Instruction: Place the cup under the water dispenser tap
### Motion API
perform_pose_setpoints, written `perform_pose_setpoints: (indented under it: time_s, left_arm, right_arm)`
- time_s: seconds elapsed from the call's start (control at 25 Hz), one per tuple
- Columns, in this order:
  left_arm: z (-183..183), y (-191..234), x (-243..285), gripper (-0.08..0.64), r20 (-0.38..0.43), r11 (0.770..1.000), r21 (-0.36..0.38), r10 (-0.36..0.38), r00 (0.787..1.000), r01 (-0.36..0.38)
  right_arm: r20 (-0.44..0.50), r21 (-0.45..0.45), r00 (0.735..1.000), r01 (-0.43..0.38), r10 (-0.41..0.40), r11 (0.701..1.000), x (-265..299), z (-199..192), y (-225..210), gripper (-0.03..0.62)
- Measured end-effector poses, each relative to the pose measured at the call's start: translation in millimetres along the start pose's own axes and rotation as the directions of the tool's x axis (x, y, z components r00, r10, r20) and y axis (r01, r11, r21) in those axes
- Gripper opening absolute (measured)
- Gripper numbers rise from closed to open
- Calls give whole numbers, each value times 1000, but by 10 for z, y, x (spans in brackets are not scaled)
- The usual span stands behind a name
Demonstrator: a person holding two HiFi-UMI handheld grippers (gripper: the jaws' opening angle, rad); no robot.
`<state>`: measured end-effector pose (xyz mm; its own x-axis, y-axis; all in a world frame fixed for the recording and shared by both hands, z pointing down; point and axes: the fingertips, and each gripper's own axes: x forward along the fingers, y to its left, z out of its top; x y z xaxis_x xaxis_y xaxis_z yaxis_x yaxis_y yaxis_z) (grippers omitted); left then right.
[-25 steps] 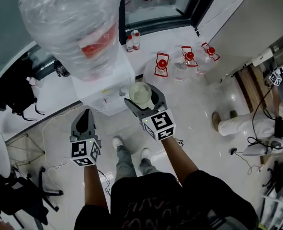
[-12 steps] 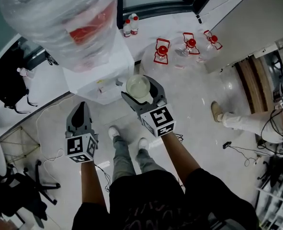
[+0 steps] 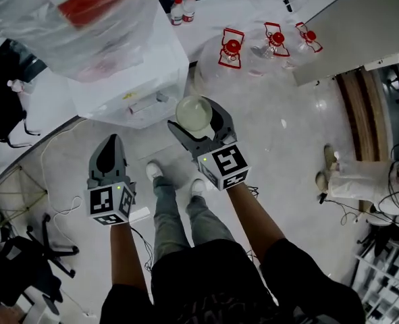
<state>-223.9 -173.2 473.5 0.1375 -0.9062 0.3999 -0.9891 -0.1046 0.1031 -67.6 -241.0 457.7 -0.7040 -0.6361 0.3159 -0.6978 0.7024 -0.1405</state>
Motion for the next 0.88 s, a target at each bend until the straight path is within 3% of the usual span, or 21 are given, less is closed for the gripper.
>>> perform_pose_setpoints:
  time_s: [0.88]
  left_arm:
    - [-1635,266,737,11,-99,999,-39,25,995,-29]
  right_arm:
    - [-61,-6,998,-26,25,1000,815,-1632,-275,393]
